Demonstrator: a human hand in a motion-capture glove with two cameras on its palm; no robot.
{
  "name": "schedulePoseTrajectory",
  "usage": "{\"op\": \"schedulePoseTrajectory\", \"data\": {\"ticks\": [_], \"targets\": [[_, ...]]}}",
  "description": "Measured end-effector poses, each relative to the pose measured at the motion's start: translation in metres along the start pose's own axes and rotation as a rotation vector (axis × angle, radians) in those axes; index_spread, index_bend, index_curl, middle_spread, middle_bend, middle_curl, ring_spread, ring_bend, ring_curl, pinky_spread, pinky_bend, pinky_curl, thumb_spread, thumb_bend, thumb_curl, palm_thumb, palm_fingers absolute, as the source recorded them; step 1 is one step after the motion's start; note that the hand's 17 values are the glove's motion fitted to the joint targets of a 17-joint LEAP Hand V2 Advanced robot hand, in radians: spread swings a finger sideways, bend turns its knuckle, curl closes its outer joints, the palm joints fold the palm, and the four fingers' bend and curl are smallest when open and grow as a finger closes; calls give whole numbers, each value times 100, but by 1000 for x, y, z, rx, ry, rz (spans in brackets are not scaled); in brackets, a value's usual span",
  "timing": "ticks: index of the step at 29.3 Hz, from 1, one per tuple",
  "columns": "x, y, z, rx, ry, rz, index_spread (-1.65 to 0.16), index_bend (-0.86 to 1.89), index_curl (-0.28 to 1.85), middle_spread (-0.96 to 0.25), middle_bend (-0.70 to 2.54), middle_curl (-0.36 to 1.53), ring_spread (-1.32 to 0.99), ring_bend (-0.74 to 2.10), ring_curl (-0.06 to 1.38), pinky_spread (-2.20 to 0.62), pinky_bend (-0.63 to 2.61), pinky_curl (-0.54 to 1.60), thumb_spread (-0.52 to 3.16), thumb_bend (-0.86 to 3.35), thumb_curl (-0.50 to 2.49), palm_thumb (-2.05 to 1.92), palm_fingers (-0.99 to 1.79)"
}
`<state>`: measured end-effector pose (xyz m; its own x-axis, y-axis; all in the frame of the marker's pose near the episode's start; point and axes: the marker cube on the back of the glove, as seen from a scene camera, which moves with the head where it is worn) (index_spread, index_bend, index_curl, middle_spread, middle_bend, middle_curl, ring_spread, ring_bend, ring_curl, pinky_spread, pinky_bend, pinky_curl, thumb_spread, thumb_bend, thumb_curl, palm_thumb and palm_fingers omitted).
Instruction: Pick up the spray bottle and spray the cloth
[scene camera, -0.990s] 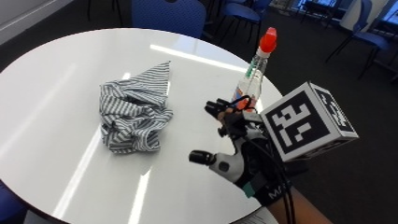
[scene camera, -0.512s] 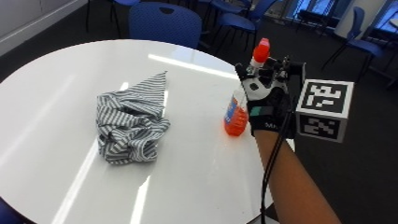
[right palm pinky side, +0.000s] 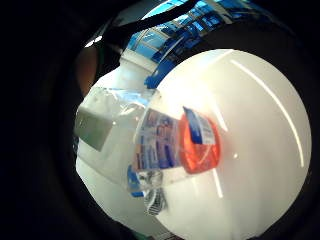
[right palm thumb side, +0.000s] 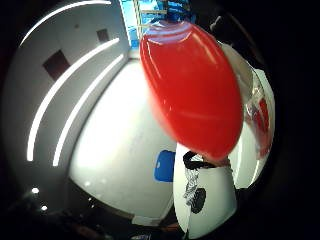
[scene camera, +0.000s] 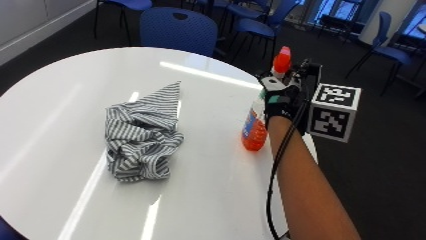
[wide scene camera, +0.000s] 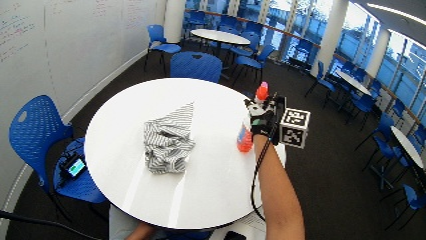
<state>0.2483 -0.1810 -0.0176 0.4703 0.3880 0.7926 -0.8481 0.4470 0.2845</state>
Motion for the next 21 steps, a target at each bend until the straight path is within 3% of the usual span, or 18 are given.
{"op": "schedulePoseTrajectory", "data": {"ticks": [9, 21], "targets": [[7, -18, 5, -41, -2, 89, -33, 19, 29, -24, 46, 43, -18, 50, 36, 7, 10, 26, 81, 0, 46, 97, 97], [-16, -25, 1, -26, 40, -60, -31, 18, 36, -23, 49, 47, -20, 54, 41, -7, 23, 28, 67, -4, 53, 96, 123]]}}
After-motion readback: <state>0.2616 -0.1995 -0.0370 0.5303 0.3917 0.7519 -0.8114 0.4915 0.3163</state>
